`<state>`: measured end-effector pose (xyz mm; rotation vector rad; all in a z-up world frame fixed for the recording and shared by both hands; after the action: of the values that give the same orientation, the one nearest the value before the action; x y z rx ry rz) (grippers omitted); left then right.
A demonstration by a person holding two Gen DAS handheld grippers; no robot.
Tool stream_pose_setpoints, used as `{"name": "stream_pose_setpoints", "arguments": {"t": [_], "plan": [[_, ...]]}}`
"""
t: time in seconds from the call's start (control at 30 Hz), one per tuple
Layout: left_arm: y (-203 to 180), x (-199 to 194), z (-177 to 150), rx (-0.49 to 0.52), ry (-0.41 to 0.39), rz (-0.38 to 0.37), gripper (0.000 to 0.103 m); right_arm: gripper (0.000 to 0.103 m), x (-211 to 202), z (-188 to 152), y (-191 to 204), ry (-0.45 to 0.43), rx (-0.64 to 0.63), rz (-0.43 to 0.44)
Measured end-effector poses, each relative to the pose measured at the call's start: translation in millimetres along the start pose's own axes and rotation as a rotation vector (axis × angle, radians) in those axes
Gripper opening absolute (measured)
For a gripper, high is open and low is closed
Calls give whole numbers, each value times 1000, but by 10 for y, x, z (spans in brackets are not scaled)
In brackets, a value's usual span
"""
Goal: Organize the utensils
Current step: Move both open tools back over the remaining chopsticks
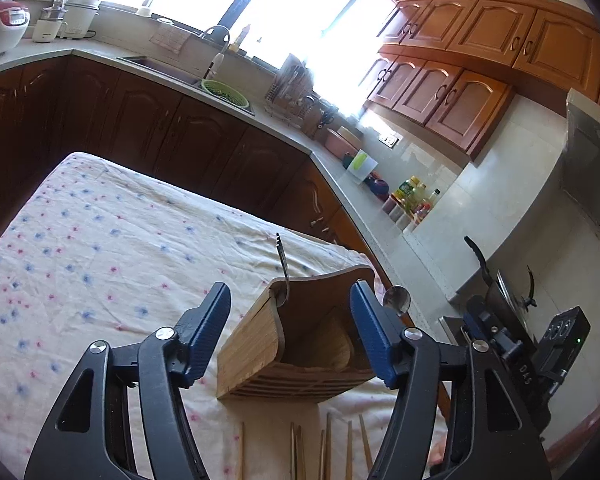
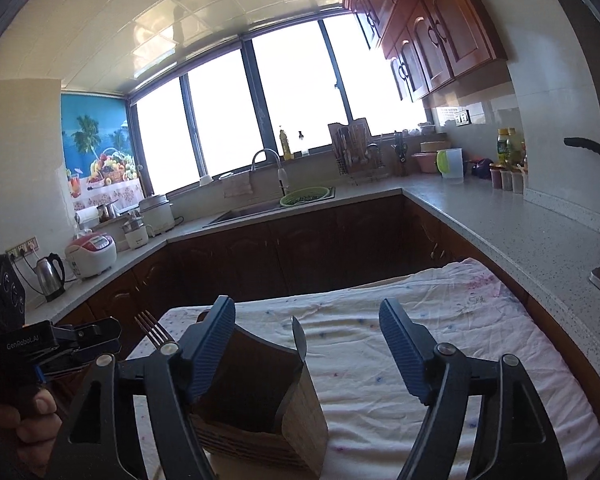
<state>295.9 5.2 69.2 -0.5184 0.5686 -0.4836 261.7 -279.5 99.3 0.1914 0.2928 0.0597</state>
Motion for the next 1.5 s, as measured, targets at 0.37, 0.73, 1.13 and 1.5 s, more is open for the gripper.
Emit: {"name": "stream_pose_setpoints", "arguments": {"t": [0.37, 0.73, 1.13, 1.5], "plan": [[86, -538, -485, 35, -7, 149, 80, 103, -576, -247, -217, 49, 119, 20], [95, -713, -1087, 92, 76, 214, 80, 103, -924, -944, -271, 198, 159, 10], [123, -581, -1399, 119, 166, 263, 80, 103, -939, -1293, -225, 291, 146, -4], [135, -315, -1457, 148, 245, 300, 80, 97, -740, -1388, -158, 343, 124, -16]]}}
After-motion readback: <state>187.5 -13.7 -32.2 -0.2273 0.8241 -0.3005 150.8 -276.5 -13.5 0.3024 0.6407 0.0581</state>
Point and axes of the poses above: each gripper's, at about its wrist camera, not at the fingertips, and x roughly the way its jaws point, y to its left, z to its top, the point moved 3 cm from there along x, roughly the way its jaws point, and after that the axes turned 5 degrees about -z, right-handed, at the moved point
